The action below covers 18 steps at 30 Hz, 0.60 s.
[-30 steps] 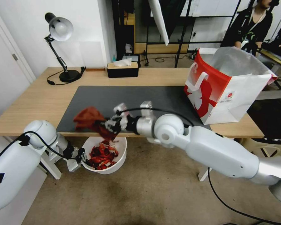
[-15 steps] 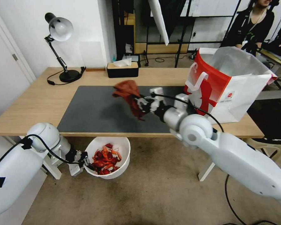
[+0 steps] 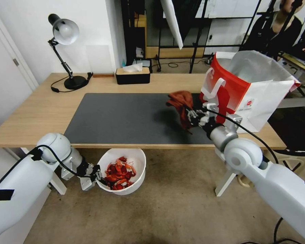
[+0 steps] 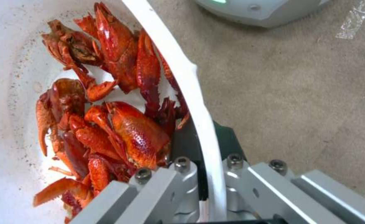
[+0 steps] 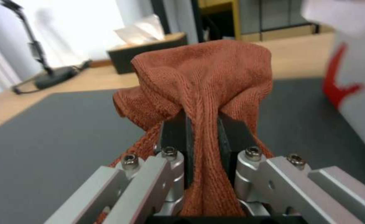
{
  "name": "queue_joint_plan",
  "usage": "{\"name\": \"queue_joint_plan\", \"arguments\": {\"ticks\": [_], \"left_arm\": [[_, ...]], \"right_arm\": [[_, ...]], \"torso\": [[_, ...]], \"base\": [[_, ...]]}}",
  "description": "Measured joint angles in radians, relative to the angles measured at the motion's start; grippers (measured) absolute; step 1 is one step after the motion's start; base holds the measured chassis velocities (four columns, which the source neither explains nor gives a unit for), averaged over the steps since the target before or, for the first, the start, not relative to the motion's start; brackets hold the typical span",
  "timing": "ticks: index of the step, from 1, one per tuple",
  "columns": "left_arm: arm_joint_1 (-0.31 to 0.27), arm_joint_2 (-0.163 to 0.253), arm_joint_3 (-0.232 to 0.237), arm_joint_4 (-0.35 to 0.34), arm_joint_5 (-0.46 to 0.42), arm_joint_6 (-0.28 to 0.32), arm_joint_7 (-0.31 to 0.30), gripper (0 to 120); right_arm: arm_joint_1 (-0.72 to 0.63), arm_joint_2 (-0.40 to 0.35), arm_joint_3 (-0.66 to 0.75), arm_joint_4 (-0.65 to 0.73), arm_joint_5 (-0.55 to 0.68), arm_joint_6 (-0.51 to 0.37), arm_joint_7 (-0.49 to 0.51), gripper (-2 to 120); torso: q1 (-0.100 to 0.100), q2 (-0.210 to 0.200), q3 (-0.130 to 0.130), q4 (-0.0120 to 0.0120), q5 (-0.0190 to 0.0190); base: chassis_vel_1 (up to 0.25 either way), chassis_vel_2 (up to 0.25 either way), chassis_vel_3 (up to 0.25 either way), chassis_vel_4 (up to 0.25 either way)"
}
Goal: Sweep shrimp from table into container with towel, then put container into takeout bag.
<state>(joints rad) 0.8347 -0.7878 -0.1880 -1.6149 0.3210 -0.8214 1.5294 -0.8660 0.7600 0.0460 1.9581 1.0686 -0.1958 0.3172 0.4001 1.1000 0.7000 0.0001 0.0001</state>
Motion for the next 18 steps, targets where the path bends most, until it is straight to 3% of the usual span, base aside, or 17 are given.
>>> {"name": "queue_joint_plan", "arguments": {"ticks": [18], "left_arm": [[0.018,0.000,0.009,-0.018,0.002,-0.001,0.000,0]], "right_arm": [[-0.043,0.095,0.001,-0.137,-0.071,0.013,0.028,10]], "torso": [[0.000,0.000,0.000,-0.0001,0.0000]], "base": [[0.000,0.000,0.000,0.000]]}}
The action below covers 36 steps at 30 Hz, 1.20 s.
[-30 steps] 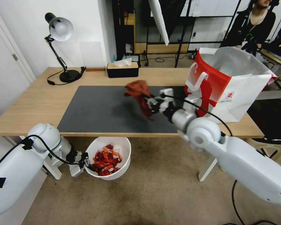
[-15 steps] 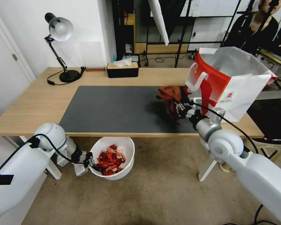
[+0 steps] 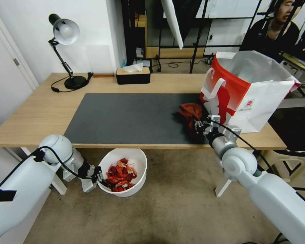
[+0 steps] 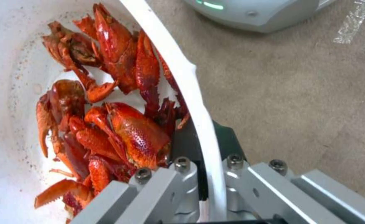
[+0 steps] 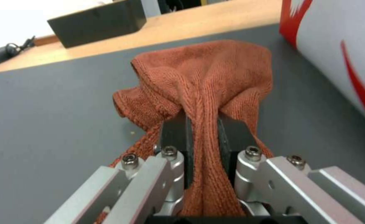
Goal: Sweep shrimp from table into container with towel, then put container into takeout bag.
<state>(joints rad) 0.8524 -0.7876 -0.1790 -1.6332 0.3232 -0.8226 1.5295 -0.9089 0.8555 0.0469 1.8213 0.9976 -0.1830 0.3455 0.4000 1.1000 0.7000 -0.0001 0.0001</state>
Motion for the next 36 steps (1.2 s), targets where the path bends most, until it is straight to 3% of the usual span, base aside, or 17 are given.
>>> {"name": "queue_joint_plan", "arguments": {"ticks": [5,7,21,28,36], "left_arm": [[0.013,0.002,0.001,-0.010,-0.001,0.000,0.000,0],[0.021,0.003,-0.002,-0.013,-0.004,0.000,0.000,0],[0.041,0.011,-0.011,-0.029,-0.013,0.000,0.000,0],[0.059,0.011,-0.021,-0.049,-0.013,0.000,0.000,0],[0.087,0.014,-0.041,-0.080,-0.014,0.000,0.000,0]], "right_arm": [[0.017,0.026,-0.018,-0.029,-0.017,0.000,0.006,11],[0.021,0.034,-0.027,-0.037,-0.033,0.004,0.015,22],[0.001,0.034,-0.010,0.031,-0.056,0.015,0.060,68],[-0.104,0.016,0.065,0.165,-0.137,0.046,0.052,96],[-0.308,0.022,0.199,0.273,-0.297,0.142,-0.046,100]], "torso": [[0.000,0.000,0.000,0.0002,-0.0001],[0.000,0.000,0.000,0.0000,-0.0001],[0.000,0.000,0.000,0.0002,-0.0001],[0.000,0.000,0.000,0.0000,0.0000],[0.000,0.000,0.000,0.0001,0.0000]], "base": [[0.000,0.000,0.000,0.000],[0.000,0.000,0.000,0.000],[0.000,0.000,0.000,0.000],[0.000,0.000,0.000,0.000],[0.000,0.000,0.000,0.000]]}}
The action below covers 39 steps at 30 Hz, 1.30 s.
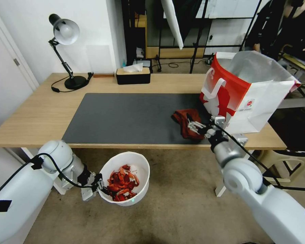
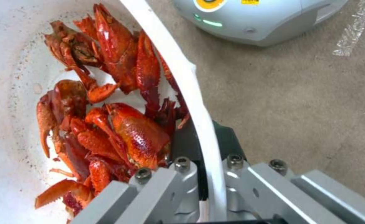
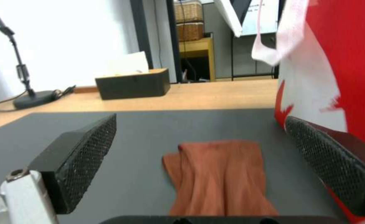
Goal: Sweep shrimp from table into container with towel, then put container into takeout bag.
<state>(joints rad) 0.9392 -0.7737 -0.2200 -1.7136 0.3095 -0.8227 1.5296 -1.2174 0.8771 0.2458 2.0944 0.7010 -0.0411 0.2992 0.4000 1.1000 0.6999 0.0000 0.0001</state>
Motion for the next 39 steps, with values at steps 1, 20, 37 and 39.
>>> {"name": "queue_joint_plan", "arguments": {"ticks": [1,20,37,39], "left_arm": [[0.003,0.000,-0.003,-0.002,0.000,0.000,0.000,0],[0.119,-0.020,-0.079,-0.085,0.009,0.000,0.000,0],[0.121,0.119,-0.078,-0.297,-0.076,0.099,0.000,0],[0.117,0.127,-0.079,-0.303,-0.083,0.105,0.000,0]], "right_arm": [[-0.024,0.003,0.015,0.007,-0.016,0.011,-0.011,100],[-0.358,0.224,0.150,-0.106,-0.365,0.361,-0.219,100],[-0.399,0.268,0.138,-0.181,-0.430,0.448,-0.252,100],[-0.400,0.269,0.138,-0.181,-0.431,0.449,-0.252,100]], "torso": [[0.000,0.000,0.000,-0.0004,0.0003],[0.000,0.000,0.000,-0.0001,-0.0001],[0.000,0.000,0.000,0.0001,0.0000],[0.000,0.000,0.000,0.0001,-0.0001]], "base": [[0.000,0.000,0.000,0.000],[0.000,0.000,0.000,0.000],[0.000,0.000,0.000,0.000],[0.000,0.000,0.000,0.000]]}}
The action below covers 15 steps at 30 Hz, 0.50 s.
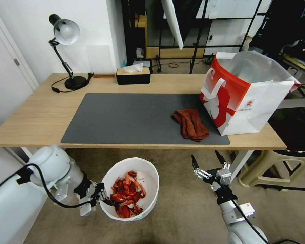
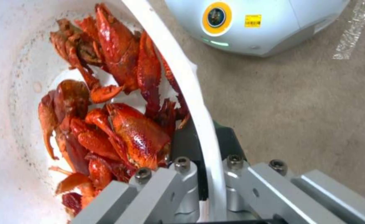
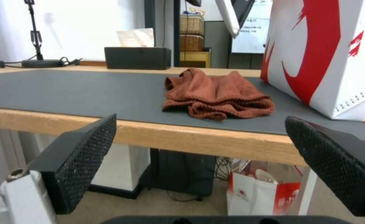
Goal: Sweep shrimp from table into container with towel, then put container into takeout bag.
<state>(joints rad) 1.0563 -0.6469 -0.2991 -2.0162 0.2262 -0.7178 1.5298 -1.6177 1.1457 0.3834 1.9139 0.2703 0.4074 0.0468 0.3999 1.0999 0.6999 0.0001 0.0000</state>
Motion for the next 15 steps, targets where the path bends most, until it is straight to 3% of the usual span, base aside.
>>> {"name": "queue_joint_plan", "arguments": {"ticks": [3,4,6,8,10,12,15], "left_arm": [[-0.035,0.070,-0.003,-0.043,-0.070,0.046,0.000,0],[-0.035,0.070,-0.003,-0.043,-0.070,0.046,0.000,0],[-0.082,0.131,0.001,-0.066,-0.143,0.076,0.000,0],[-0.094,0.142,0.004,-0.068,-0.158,0.081,0.000,0],[-0.166,0.181,0.023,-0.072,-0.215,0.100,-0.004,0],[-0.182,0.189,0.026,-0.072,-0.226,0.104,-0.005,0],[-0.289,0.229,0.050,-0.053,-0.290,0.123,-0.029,0]], "right_arm": [[-0.010,0.001,-0.004,0.001,-0.004,0.002,-0.002,100],[-0.010,0.001,-0.004,0.001,-0.004,0.002,-0.002,100],[-0.014,0.003,-0.011,0.009,-0.008,0.000,-0.004,100],[-0.014,0.004,-0.013,0.009,-0.009,0.000,-0.004,100],[-0.015,0.009,-0.018,0.011,-0.015,-0.003,-0.005,100],[-0.016,0.009,-0.020,0.011,-0.015,-0.004,-0.005,100],[-0.019,0.012,-0.030,0.015,-0.022,-0.007,-0.007,100]], "torso": [[0.000,0.000,0.000,-0.0001,-0.0001],[0.000,0.000,0.000,-0.0001,-0.0001],[0.000,0.000,0.000,0.0001,-0.0001],[0.000,0.000,0.000,0.0000,0.0000],[0.000,0.000,0.000,0.0000,-0.0001],[0.000,0.000,0.000,-0.0001,-0.0001],[0.000,0.000,0.000,0.0000,0.0001]], "base": [[0.000,0.000,0.000,0.000],[0.000,0.000,0.000,0.000],[0.000,0.000,0.000,0.000],[0.000,0.000,0.000,0.000],[0.000,0.000,0.000,0.000],[0.000,0.000,0.000,0.000],[0.000,0.000,0.000,0.000]]}}
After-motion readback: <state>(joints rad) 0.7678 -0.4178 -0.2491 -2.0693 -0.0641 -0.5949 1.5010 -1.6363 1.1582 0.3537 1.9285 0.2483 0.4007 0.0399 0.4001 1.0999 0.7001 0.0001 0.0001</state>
